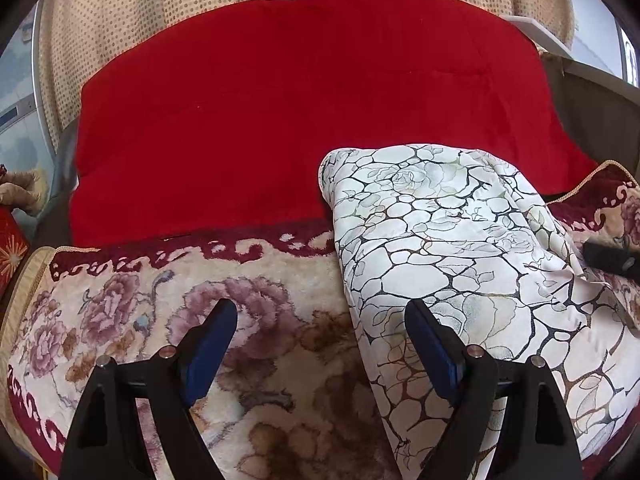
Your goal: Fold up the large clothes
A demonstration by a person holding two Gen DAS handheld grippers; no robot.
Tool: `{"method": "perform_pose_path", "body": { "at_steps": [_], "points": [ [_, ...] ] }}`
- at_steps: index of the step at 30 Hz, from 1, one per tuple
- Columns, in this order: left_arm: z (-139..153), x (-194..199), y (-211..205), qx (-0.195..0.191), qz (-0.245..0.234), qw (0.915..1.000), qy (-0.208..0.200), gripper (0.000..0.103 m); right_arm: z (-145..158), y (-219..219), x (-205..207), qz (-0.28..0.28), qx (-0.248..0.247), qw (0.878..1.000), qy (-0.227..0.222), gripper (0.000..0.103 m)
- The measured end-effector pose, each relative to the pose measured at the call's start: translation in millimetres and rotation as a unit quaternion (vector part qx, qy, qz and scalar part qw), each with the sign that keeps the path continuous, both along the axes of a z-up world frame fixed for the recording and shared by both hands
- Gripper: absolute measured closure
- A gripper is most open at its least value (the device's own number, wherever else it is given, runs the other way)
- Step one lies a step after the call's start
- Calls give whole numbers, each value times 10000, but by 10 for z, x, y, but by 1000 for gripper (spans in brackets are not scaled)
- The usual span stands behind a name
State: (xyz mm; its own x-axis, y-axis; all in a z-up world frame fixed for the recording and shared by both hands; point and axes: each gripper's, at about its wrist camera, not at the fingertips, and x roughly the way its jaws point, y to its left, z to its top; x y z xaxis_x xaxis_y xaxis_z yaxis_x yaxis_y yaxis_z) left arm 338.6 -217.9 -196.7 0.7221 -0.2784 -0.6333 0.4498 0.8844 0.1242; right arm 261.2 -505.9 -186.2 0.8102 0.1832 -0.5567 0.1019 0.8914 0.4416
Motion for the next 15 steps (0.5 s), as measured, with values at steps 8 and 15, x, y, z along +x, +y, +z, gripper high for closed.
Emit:
{"method": "perform_pose_path", "body": {
  "at_steps": [8, 15],
  "points": [
    [-37, 34, -83, 34, -45, 10000, 35, 17, -330, -103, 232, 17, 222, 9971, 726, 26],
    [-63, 116, -82, -269, -373, 9978, 474, 17, -155, -243, 38, -10, 237, 9992, 316, 25]
  ]
}}
